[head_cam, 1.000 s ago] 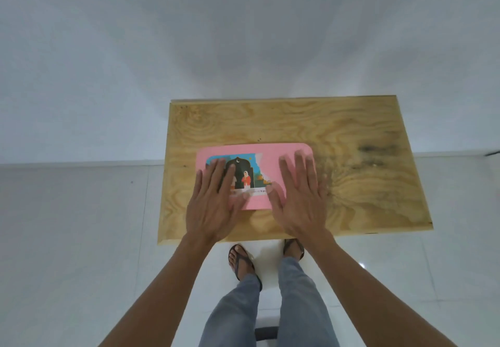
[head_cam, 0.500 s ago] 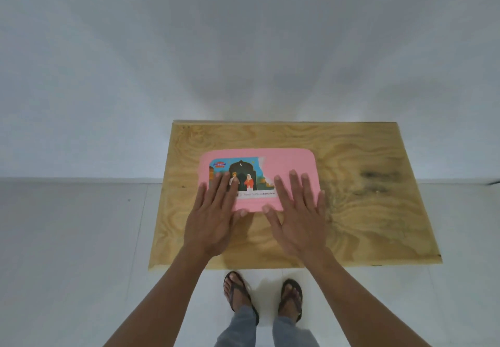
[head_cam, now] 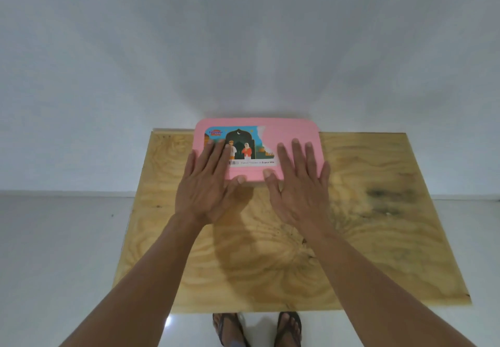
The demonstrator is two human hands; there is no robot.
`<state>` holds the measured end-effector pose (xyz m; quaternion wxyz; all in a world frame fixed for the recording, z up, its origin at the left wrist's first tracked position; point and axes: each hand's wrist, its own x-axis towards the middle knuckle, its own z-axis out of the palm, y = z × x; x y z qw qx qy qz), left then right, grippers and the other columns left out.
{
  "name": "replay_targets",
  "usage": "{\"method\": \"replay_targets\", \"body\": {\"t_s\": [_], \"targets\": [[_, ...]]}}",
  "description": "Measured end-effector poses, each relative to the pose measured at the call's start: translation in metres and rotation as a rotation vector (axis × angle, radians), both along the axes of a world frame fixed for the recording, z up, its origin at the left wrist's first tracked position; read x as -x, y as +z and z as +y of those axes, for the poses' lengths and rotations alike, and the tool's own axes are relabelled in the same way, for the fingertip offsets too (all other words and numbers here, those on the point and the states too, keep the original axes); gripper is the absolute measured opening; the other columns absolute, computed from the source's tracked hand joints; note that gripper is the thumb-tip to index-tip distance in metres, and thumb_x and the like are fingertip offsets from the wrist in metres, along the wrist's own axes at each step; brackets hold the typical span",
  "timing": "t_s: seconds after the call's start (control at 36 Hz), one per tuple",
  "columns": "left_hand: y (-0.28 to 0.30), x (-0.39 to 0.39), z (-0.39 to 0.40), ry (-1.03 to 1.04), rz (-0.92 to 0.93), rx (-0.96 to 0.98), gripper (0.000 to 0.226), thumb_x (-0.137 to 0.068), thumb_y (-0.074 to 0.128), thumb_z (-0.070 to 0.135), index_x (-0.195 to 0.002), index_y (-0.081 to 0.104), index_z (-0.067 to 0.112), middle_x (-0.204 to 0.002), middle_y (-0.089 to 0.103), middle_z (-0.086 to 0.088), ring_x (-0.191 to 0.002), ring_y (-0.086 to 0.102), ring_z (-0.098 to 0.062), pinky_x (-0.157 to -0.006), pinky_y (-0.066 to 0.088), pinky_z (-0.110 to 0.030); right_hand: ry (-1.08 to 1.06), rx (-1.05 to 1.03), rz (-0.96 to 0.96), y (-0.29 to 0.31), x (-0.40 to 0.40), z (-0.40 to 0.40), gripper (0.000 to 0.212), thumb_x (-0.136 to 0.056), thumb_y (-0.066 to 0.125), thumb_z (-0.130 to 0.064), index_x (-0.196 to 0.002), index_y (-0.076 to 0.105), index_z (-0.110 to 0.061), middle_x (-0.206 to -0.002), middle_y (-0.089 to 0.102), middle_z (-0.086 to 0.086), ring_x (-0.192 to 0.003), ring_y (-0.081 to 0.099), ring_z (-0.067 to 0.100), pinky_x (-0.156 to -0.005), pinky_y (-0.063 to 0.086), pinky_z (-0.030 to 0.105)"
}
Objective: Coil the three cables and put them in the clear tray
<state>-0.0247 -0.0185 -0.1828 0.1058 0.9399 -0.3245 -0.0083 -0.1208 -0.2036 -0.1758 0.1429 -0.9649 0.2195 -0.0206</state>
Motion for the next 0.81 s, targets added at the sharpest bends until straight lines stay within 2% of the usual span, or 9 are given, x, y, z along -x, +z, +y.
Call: {"method": "replay_targets", "body": {"t_s": [0.17, 0.39, 0.53, 0.64, 0.81], "targets": [[-0.001, -0.014, -0.005, 0.005, 0.011, -0.018, 0.079, -0.096, 0.009, 0.067, -0.158, 0.009, 0.019, -0.167, 0.007, 0.002, -0.154, -0.001, -0.015, -0.125, 0.003, -0.046, 0.0, 0.016, -0.005, 0.0, -0.013, -0.004, 0.068, -0.1, 0.018, -0.064, -0.16, 0.008, -0.033, -0.17, -0.002, -0.004, -0.156, -0.011, 0.021, -0.122, -0.004, 0.057], [-0.001, -0.017, -0.007, 0.002, -0.003, 0.004, 0.076, -0.098, 0.016, 0.063, -0.158, 0.015, 0.015, -0.166, 0.013, -0.001, -0.154, 0.004, -0.017, -0.124, 0.007, -0.048, -0.016, 0.036, -0.012, -0.004, -0.019, -0.004, 0.067, -0.1, 0.015, -0.064, -0.16, 0.007, -0.033, -0.17, -0.001, -0.004, -0.156, -0.01, 0.021, -0.123, -0.002, 0.058], [0.001, -0.016, -0.008, 0.01, 0.01, -0.014, 0.077, -0.098, 0.015, 0.063, -0.158, 0.012, 0.015, -0.167, 0.009, 0.0, -0.154, 0.001, -0.016, -0.125, 0.005, -0.047, 0.001, 0.042, 0.004, -0.002, -0.019, -0.005, 0.068, -0.101, 0.014, -0.063, -0.16, 0.007, -0.03, -0.17, -0.002, -0.002, -0.156, -0.01, 0.023, -0.121, -0.006, 0.055], [0.006, -0.016, -0.011, 0.019, 0.064, -0.05, 0.076, -0.099, 0.016, 0.062, -0.159, 0.006, 0.016, -0.167, 0.001, 0.001, -0.153, -0.007, -0.015, -0.125, 0.0, -0.046, 0.023, 0.023, 0.062, 0.004, -0.019, -0.005, 0.07, -0.101, 0.011, -0.062, -0.16, 0.003, -0.027, -0.169, -0.007, 0.0, -0.155, -0.014, 0.024, -0.12, -0.011, 0.053], [0.031, -0.002, -0.021, 0.097, 0.22, -0.018, 0.073, -0.1, 0.022, 0.057, -0.158, 0.0, 0.019, -0.167, -0.003, 0.004, -0.153, -0.008, -0.016, -0.124, 0.001, -0.048, 0.042, -0.049, 0.064, 0.028, -0.016, 0.001, 0.065, -0.104, 0.02, -0.052, -0.161, 0.004, -0.024, -0.169, -0.007, 0.001, -0.155, -0.013, 0.022, -0.123, -0.005, 0.052]]}}
